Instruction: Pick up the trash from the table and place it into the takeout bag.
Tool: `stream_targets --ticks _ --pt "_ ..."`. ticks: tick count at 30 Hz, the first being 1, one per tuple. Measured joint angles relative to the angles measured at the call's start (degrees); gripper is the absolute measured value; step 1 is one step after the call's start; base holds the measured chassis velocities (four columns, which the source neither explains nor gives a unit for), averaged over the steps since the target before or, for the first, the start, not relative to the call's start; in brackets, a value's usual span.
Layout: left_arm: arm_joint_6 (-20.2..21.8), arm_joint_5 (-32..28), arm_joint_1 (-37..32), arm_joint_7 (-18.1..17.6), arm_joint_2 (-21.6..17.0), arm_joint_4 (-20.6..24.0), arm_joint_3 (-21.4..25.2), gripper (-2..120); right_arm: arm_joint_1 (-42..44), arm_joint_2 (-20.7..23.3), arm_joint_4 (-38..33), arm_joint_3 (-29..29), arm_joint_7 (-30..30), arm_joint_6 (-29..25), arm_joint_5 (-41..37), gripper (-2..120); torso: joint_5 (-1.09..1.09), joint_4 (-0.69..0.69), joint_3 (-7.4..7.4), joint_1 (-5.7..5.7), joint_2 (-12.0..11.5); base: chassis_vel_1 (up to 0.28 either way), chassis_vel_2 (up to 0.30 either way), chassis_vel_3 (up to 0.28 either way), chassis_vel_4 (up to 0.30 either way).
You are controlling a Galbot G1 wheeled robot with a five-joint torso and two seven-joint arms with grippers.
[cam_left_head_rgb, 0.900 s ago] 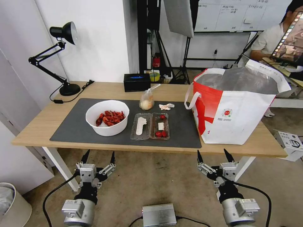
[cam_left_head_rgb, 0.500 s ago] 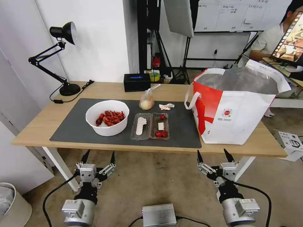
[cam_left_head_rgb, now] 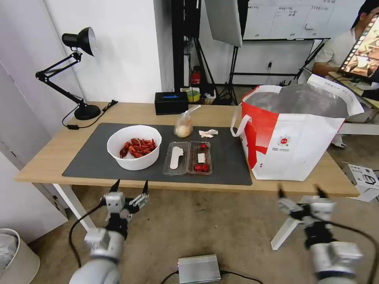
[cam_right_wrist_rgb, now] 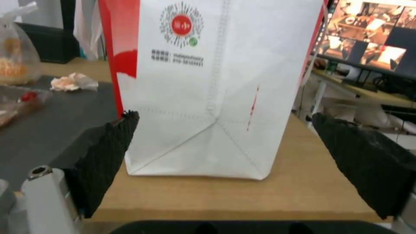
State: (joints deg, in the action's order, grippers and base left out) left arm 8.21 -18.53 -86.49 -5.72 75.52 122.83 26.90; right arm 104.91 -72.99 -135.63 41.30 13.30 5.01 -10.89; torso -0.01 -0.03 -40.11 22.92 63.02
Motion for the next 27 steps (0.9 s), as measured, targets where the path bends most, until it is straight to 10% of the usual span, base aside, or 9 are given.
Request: stream_targets --ticks 27 --pt "4.0 -15.5 4.5 1.0 -9.4 1.5 -6.2 100 0.7 1.6 -2.2 1.7 -1.8 -1.5 -2.3 100 0.01 0.03 0.0 0.0 0.0 0.0 0.0 0.0 0.0"
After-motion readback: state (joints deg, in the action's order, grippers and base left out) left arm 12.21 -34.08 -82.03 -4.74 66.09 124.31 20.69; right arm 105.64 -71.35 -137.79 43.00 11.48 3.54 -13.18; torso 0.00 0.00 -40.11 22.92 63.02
